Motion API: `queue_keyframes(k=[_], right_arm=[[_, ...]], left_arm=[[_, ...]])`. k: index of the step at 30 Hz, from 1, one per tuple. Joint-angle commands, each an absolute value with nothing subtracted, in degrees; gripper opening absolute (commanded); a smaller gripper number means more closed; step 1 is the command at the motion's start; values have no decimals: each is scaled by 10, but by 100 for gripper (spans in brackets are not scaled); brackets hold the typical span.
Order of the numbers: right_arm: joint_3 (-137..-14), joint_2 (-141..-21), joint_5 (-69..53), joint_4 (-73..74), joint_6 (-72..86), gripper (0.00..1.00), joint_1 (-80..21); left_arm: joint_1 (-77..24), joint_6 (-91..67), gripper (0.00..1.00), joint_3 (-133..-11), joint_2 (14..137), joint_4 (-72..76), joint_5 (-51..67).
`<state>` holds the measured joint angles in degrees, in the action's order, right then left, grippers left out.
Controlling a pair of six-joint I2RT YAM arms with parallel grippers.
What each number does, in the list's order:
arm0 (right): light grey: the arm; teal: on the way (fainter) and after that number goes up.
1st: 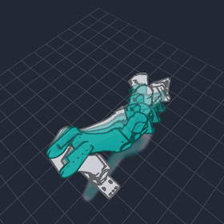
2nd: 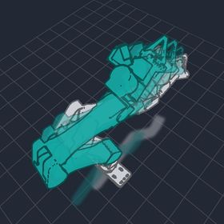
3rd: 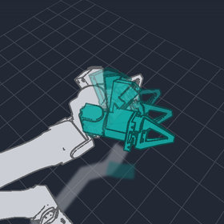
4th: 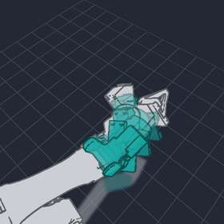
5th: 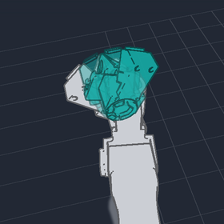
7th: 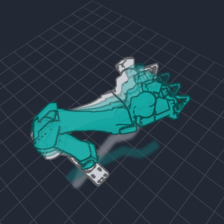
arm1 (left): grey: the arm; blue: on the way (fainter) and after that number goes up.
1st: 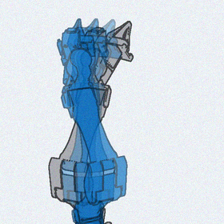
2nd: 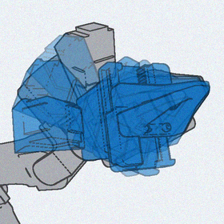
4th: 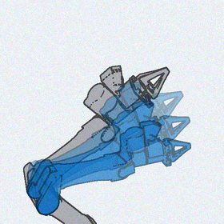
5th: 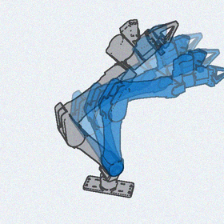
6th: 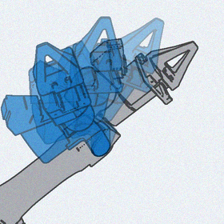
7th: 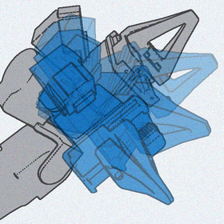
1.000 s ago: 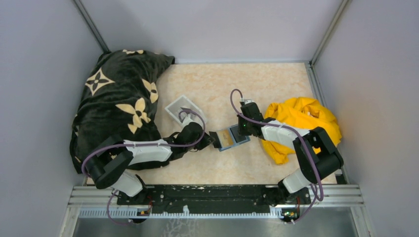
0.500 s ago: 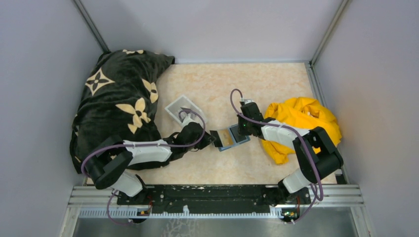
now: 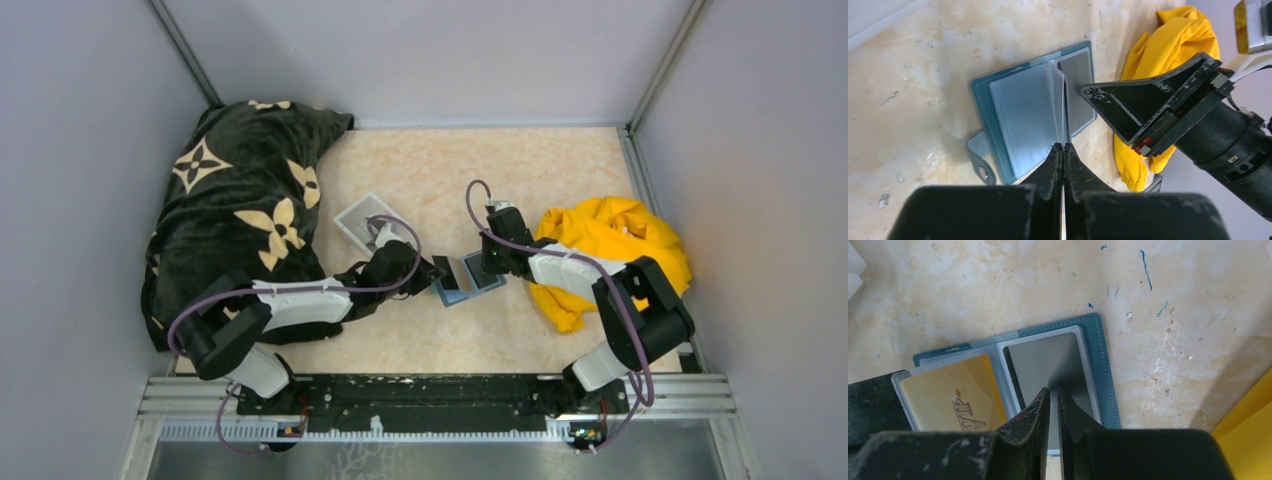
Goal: Put the credit cards into the card holder
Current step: Insert the credit card into the card holder.
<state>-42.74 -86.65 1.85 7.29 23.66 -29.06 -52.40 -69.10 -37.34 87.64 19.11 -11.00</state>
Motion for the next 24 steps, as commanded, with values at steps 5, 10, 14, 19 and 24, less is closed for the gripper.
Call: queue_keyframes(k=[5,10,14,19,24], right_arm=[[-434,-871,28,70,234,11,-285],[-436,-866,37,71,236,11,-284],[-438,-867,41,72,238,11,-283],[-434,-857,62,69,244,11,-279],[-430,-839,98,67,253,11,-274]], left_arm=[[-531,-676,0,-416,911,215,-96],[-533,-670,0,-437,932,216,-90],[-534,-668,0,-452,947,219,-85],[-536,-663,0,-470,962,218,-83],[-537,-663,0,-482,981,220,-77]])
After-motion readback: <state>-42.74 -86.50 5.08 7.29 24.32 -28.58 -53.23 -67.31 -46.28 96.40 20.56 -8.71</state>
